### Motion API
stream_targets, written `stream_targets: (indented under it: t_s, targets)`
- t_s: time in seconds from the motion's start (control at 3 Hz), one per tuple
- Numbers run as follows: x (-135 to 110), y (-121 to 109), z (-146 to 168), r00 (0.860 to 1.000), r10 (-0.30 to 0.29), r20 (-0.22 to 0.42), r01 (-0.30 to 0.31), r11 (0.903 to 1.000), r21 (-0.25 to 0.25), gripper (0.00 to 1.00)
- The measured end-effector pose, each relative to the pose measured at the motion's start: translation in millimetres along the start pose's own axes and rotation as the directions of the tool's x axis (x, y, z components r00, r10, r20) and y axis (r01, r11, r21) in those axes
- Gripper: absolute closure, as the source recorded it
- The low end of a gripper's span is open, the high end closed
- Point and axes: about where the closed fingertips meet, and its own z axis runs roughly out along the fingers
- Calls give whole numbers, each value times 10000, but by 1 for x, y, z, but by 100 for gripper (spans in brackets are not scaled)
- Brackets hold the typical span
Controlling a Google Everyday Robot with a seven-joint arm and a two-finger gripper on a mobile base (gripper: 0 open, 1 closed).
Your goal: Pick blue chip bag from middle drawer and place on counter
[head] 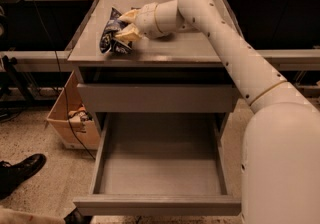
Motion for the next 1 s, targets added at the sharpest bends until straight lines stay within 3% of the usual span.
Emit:
stream_targets:
  t_s: [0.67, 1.0]
  targets:
    - [-5, -6, 11, 9998, -21, 201, 22, 10000, -41, 1]
    - [-18, -12, 8, 9985, -227, 496, 232, 9997, -107, 0]
